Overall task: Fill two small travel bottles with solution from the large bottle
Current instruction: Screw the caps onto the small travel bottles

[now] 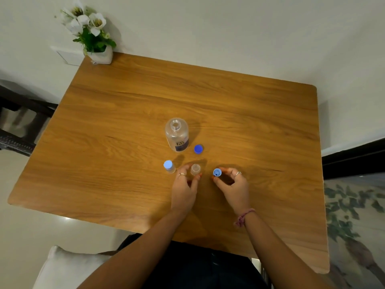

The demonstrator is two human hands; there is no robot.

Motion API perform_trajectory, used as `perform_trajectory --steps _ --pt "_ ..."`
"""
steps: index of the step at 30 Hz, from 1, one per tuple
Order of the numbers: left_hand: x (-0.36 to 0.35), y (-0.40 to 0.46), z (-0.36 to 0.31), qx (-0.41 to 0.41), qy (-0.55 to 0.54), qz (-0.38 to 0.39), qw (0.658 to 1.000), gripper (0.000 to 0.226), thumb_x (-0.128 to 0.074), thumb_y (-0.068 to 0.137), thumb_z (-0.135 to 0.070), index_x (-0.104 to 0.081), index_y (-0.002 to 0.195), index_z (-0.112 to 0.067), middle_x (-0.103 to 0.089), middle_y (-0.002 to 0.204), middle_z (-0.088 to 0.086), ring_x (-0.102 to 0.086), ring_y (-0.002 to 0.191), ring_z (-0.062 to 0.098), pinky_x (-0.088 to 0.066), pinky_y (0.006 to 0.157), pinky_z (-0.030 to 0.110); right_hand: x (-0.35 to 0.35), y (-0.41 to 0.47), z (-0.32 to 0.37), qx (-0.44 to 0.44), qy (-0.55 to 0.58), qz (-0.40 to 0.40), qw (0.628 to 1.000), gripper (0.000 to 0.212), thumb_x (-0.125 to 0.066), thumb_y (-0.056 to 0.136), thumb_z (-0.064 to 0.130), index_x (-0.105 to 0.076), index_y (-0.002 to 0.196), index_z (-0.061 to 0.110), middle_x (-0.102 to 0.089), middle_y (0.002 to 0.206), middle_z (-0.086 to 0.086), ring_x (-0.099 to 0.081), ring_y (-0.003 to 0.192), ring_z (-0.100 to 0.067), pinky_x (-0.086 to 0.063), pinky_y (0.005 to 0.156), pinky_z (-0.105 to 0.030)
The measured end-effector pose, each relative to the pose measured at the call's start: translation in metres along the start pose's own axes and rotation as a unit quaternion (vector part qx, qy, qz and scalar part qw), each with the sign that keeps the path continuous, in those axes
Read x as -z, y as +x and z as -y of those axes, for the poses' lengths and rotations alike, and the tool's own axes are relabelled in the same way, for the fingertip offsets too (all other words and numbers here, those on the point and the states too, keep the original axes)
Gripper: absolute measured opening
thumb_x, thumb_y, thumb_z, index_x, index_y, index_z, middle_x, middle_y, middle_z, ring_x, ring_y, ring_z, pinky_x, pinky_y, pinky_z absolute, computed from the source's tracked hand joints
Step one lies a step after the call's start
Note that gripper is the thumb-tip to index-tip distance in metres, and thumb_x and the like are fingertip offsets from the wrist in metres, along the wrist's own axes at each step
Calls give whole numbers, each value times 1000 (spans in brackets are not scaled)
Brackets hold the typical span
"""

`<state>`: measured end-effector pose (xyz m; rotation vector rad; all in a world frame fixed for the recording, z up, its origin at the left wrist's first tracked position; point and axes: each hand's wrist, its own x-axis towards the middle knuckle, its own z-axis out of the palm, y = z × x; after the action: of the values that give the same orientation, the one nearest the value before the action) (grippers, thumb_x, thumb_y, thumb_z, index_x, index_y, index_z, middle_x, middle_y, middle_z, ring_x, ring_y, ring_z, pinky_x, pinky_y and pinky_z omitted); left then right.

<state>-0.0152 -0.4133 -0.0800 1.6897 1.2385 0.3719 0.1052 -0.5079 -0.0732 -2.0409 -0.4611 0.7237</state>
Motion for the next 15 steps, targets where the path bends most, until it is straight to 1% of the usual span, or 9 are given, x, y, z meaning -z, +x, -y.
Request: perform_trajectory --steps 2,4,6,8,9,10,12,13,15 --pt "5 1 -9 -45 2 18 999 38 -68 88 -29 -54 122 -20 -59 114 -6 -57 90 4 -44 69 7 5 2 2 -6 35 -7 999 25 -78 74 26 -64 94 29 -67 95 16 -61 95 1 -50 78 -19" --pt "14 2 -22 -98 -5 37 994 33 -71 85 -29 -55 114 -28 -58 103 -9 -56 80 1 -44 65 7 10 5 9 -11 98 -19 995 24 -78 73 21 -66 93 27 -71 94 9 -65 93 -4 -54 78 -25" --pt "26 3 -39 -143 -26 40 989 32 -73 83 -30 -54 104 -43 -56 94 -13 -55 76 1 -43 62 8 14 11 20 -3 160 -37 986 25 -79 72 15 -66 92 25 -73 93 5 -67 92 -8 -54 78 -26" --pt "40 5 -58 -166 -51 42 984 34 -74 80 -32 -53 99 -51 -55 85 -14 -55 75 2 -40 62 9 19 18 37 20 186 -61 980 28 -79 72 10 -66 94 23 -73 94 4 -68 91 -10 -54 79 -28" --pt "48 7 -68 -181 -57 44 981 33 -74 79 -34 -54 99 -51 -54 82 -14 -54 75 1 -39 61 9 20 21 48 34 198 -66 977 29 -79 72 9 -66 95 22 -73 95 4 -68 91 -10 -54 79 -28" --pt "56 10 -78 -200 -59 45 977 32 -73 78 -34 -55 101 -48 -54 82 -15 -53 76 0 -39 60 9 22 24 58 51 210 -66 974 30 -79 73 9 -67 95 24 -73 95 5 -68 92 -10 -54 78 -26" --pt "71 17 -98 -225 -66 48 971 31 -74 76 -35 -61 105 -33 -58 89 -14 -54 82 0 -40 64 11 25 28 83 81 236 -54 967 30 -78 74 10 -70 96 29 -73 96 9 -68 93 -7 -51 74 -17" --pt "79 21 -107 -233 -73 51 968 32 -74 76 -35 -63 105 -26 -60 94 -12 -56 85 2 -42 68 14 27 29 95 91 253 -45 962 30 -77 76 12 -71 98 30 -73 97 9 -67 94 -7 -51 75 -17" --pt "96 30 -125 -256 -78 45 963 32 -75 76 -34 -64 103 -19 -61 97 -10 -58 92 10 -46 73 19 29 32 123 114 289 -28 950 31 -74 80 17 -69 109 26 -73 101 3 -67 95 -11 -52 78 -21"
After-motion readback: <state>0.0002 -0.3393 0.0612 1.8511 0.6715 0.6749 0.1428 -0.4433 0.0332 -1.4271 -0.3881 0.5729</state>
